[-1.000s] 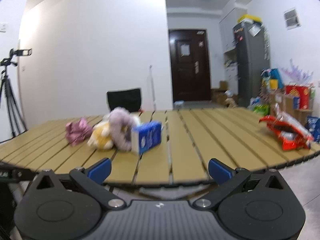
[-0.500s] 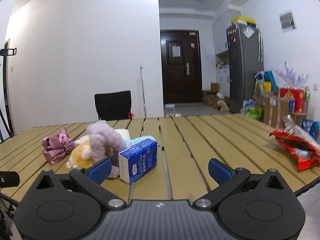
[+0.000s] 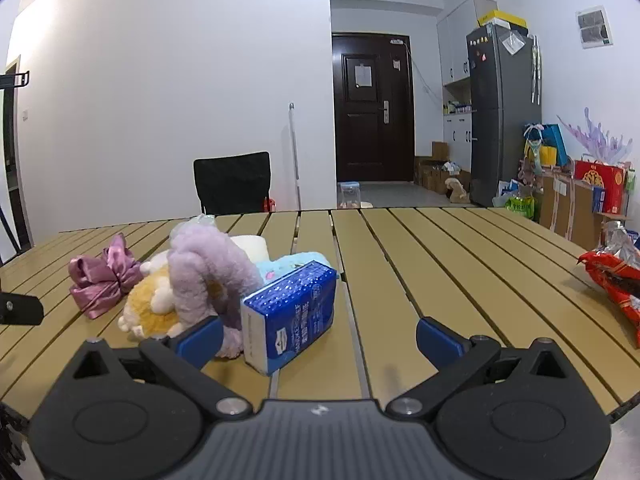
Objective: Collect trash
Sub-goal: 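Move both empty tools back toward the table, then close the right gripper on the blue box while the left approaches the white-yellow plush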
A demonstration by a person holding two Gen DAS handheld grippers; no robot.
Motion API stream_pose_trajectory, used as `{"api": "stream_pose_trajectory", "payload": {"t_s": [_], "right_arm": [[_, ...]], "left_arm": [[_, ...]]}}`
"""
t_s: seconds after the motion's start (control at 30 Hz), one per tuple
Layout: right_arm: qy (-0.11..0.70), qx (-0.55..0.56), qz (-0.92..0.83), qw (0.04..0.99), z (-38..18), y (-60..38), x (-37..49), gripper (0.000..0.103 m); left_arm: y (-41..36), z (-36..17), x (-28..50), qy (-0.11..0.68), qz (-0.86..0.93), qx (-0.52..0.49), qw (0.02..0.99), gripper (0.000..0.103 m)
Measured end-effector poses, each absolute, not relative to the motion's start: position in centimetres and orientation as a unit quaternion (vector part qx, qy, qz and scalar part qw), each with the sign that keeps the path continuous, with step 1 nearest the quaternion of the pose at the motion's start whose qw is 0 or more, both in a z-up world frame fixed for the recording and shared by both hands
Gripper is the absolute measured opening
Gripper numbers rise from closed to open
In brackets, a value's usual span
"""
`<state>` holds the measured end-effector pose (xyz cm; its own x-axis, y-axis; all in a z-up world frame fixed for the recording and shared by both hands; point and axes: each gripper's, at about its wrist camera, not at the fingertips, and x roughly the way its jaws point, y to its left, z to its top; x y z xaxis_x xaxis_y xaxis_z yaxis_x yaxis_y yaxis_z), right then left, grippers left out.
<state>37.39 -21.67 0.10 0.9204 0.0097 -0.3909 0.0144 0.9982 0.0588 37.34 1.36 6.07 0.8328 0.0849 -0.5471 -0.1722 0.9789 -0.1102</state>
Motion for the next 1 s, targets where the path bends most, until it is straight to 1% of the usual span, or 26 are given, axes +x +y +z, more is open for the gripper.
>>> {"api": "stream_pose_trajectory", "payload": {"t_s": [0.17, 0.23, 0.33, 0.43, 0.5, 0.57, 0.63, 0.67, 0.7, 0.83, 0.93, 1.0], "right_arm": [[0.209, 0.032, -0.004, 0.977, 0.1, -21.0, 39.1, 0.101], [0.216, 0.028, -0.015, 0.976, 0.1, -20.5, 39.9, 0.095], [0.23, 0.032, -0.042, 0.972, 0.0, -20.2, 41.2, 0.092], [0.245, 0.054, -0.044, 0.967, -0.3, -20.6, 41.9, 0.084], [0.251, 0.065, -0.032, 0.965, -0.6, -20.8, 42.2, 0.074], [0.253, 0.074, -0.02, 0.964, -0.9, -21.1, 42.2, 0.068], [0.249, 0.084, -0.007, 0.965, -1.0, -21.4, 42.1, 0.056], [0.247, 0.092, 0.004, 0.965, -1.2, -21.7, 42.1, 0.044], [0.245, 0.104, 0.016, 0.964, -1.3, -21.9, 42.0, 0.037], [0.242, 0.123, 0.021, 0.962, -1.5, -23.3, 41.6, 0.031], [0.239, 0.13, 0.013, 0.962, -1.4, -24.2, 41.3, 0.024], [0.237, 0.139, 0.011, 0.962, -1.5, -24.7, 41.1, 0.024]], "left_arm": [[1.5, 5.9, 38.0, 0.285, 0.072, -0.079, 0.952, 0.103], [1.6, 5.8, 38.3, 0.287, 0.075, -0.08, 0.952, 0.103], [1.8, 5.6, 38.6, 0.29, 0.076, -0.08, 0.951, 0.103], [2.0, 5.2, 38.8, 0.294, 0.078, -0.075, 0.95, 0.103], [2.3, 5.1, 38.8, 0.296, 0.079, -0.076, 0.949, 0.103], [2.4, 4.9, 39.1, 0.297, 0.079, -0.078, 0.948, 0.103], [2.5, 4.9, 39.1, 0.298, 0.078, -0.08, 0.948, 0.103], [2.4, 4.9, 39.2, 0.298, 0.077, -0.079, 0.948, 0.103], [2.3, 4.9, 39.2, 0.298, 0.076, -0.079, 0.948, 0.103], [1.8, 4.9, 39.2, 0.297, 0.071, -0.074, 0.949, 0.103], [1.5, 4.9, 39.2, 0.297, 0.068, -0.074, 0.95, 0.103], [1.2, 5.0, 39.2, 0.296, 0.064, -0.074, 0.95, 0.103]]}}
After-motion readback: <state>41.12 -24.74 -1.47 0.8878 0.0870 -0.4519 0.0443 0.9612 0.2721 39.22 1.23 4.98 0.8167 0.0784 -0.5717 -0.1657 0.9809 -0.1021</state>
